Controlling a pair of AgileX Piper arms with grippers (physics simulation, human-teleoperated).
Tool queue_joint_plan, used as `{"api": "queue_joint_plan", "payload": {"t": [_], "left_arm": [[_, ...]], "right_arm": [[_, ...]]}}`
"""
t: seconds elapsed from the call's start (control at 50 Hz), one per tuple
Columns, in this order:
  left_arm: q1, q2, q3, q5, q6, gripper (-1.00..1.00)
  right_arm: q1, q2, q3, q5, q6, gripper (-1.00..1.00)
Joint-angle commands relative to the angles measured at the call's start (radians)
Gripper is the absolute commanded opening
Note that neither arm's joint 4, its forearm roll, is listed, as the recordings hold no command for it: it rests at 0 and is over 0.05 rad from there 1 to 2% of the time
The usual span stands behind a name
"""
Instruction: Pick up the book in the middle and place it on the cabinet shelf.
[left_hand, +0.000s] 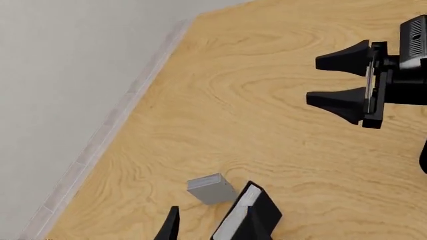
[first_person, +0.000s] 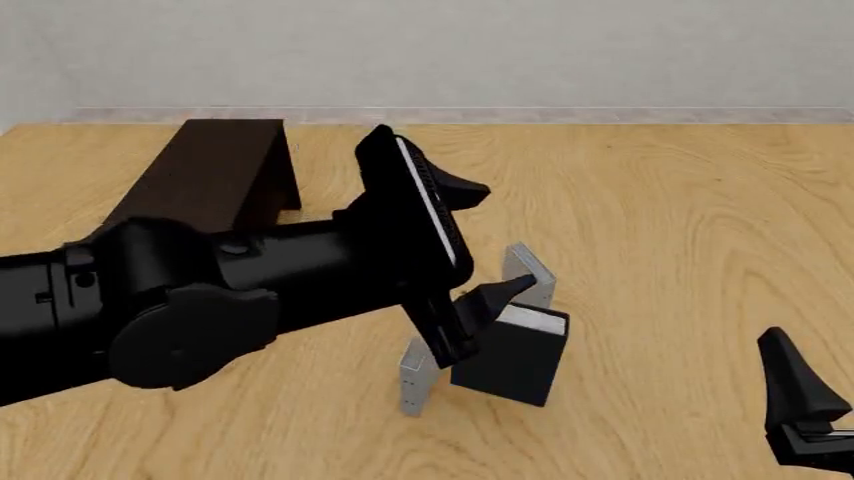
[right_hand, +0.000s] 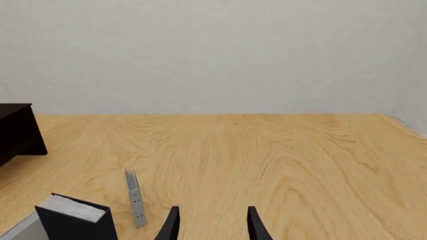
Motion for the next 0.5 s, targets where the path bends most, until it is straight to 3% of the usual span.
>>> {"api": "queue_joint_plan", "payload": {"t": [0.02,0.5], "left_arm": [[0.01,0.045,-0.006,-0.025,0.008,1.0],[-0.015,0.126,0.045,-0.119,-0.032,1.0]], "right_arm": [[0.0,-0.001,0.0,0.001,0.0,1.0],[0.0,-0.001,0.0,0.001,0.0,1.0]]}}
